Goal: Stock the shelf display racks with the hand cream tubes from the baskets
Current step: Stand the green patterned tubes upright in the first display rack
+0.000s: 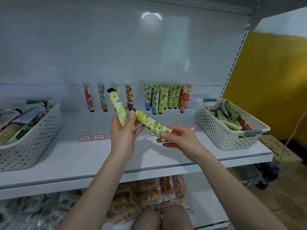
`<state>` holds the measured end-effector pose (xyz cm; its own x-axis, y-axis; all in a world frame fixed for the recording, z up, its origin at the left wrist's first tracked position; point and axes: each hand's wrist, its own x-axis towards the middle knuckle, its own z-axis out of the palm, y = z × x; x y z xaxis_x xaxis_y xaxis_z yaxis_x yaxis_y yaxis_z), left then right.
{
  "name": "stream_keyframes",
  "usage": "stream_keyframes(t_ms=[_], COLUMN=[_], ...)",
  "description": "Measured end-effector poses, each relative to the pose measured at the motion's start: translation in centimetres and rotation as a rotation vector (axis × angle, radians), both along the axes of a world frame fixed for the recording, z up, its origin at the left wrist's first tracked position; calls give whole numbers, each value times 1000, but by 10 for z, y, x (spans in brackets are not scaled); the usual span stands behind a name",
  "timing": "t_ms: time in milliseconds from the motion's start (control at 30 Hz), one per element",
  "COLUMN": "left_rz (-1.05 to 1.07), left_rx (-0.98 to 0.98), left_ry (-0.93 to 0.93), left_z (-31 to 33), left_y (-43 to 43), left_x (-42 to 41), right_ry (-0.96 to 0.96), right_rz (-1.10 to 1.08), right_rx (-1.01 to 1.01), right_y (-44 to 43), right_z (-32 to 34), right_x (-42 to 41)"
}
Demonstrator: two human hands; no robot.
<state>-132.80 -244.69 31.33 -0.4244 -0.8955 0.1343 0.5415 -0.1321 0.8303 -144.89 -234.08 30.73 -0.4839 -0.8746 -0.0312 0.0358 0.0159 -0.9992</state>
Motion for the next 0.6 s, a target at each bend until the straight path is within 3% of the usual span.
stream_keyframes(t_ms=[300,600], left_rz=[-49,-107], left_rx=[-8,-22], left_ry=[-92,-148], left_z=[-11,-26], left_y=[13,11], left_x=[-4,-23], right_ry=[-510,-411], right_rz=[-215,-292], right_rx=[-260,-240], right_y=[0,-15], right_z=[5,-5], right_x=[2,-16])
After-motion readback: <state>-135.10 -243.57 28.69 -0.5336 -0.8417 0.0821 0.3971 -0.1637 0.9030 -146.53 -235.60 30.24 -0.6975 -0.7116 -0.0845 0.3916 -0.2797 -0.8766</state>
